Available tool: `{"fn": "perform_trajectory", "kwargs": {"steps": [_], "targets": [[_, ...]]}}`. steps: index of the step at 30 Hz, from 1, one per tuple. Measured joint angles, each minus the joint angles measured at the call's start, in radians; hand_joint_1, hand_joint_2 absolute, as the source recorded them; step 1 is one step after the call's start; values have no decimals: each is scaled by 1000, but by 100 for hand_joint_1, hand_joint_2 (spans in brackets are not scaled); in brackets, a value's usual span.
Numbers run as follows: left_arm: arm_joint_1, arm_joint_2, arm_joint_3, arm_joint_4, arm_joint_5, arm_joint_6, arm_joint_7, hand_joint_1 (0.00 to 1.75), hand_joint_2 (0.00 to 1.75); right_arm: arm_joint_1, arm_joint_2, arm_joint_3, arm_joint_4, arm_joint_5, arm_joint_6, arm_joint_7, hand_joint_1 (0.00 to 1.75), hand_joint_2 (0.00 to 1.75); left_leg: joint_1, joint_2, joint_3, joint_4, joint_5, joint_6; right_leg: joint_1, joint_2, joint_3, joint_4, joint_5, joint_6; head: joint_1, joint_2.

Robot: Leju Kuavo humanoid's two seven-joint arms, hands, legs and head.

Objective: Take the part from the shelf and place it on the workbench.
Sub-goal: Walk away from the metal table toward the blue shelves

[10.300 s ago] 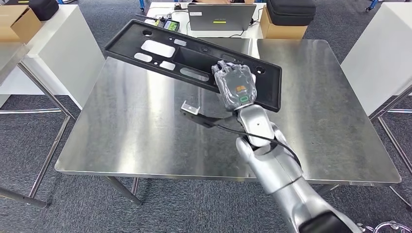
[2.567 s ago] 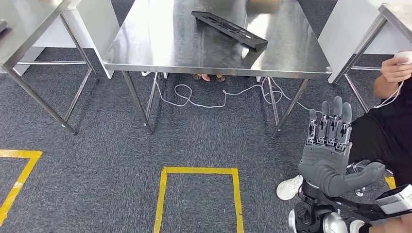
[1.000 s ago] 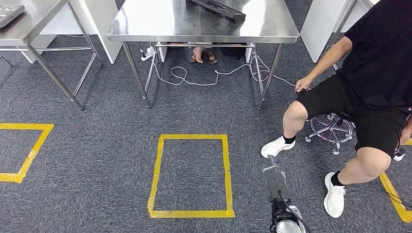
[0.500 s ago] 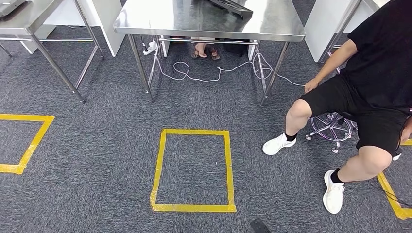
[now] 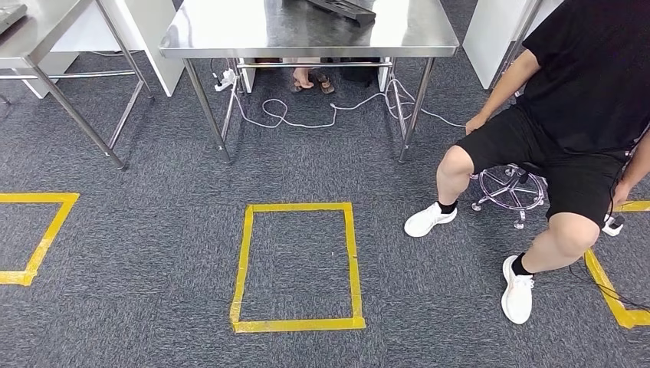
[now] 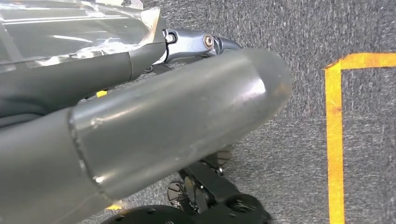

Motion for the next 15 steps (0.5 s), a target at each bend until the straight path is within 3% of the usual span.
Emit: {"fn": "perform_trajectory", "kwargs": {"steps": [1, 2, 4, 6, 8, 10, 12, 14, 15], "targets": [[0, 2, 0, 4, -1, 0, 0, 0, 0, 1, 1, 0, 3, 0, -1, 1, 0, 0, 0, -2, 14, -16, 18, 1, 0, 8, 0, 1, 0, 1, 0, 0], [0, 3, -1, 7, -3, 1, 0, 0, 0, 2, 1, 0, 5, 0, -2, 1, 0, 0, 0, -10, 44, -69, 49, 5, 1, 18, 1, 2, 0, 1, 0, 0], [-1, 6, -1, 13, -6, 2, 0, 0, 0, -1, 2, 0, 7, 0, -4, 1, 0, 0, 2, -55, 114, -202, 106, 14, 3, 38, 0, 4, 2, 5, 0, 0], [-2, 9, -2, 19, -7, 2, 0, 0, 0, -6, 3, 0, 8, 0, -8, 1, 0, 0, 1, -86, 145, -269, 119, 22, 4, 58, -11, 6, 7, 15, 0, 0], [-6, 10, -3, 23, -7, 2, 0, 0, 0, -6, 3, 0, 9, 0, -12, 1, 0, 0, -1, -69, 145, -279, 120, 29, 4, 76, -27, 4, 15, 30, 0, 0], [-11, 10, -4, 26, -7, 2, 0, 0, 0, -4, 1, 0, 11, 0, -15, 2, 0, 0, -1, -45, 145, -292, 129, 44, 6, 49, -48, 28, 2, 37, 3, 0], [-12, 11, -4, 29, -7, 2, -1, 0, 0, -7, 1, 0, 12, 0, -17, 2, 0, 0, -2, -14, 143, -301, 136, 56, 7, -1, -99, 127, -51, 31, 8, 0], [-11, 12, -4, 32, -7, 2, 0, 0, 0, -8, 2, 0, 13, 0, -17, 2, 0, 0, -7, 18, 138, -300, 138, 59, 5, -18, -161, 256, -106, 30, 10, 0], [-11, 12, -4, 34, -7, 2, 0, 0, 0, -7, 1, 0, 13, 0, -18, 2, 0, 0, -8, 32, 136, -300, 138, 60, 5, -21, -173, 288, -115, 35, 10, 0]]}}
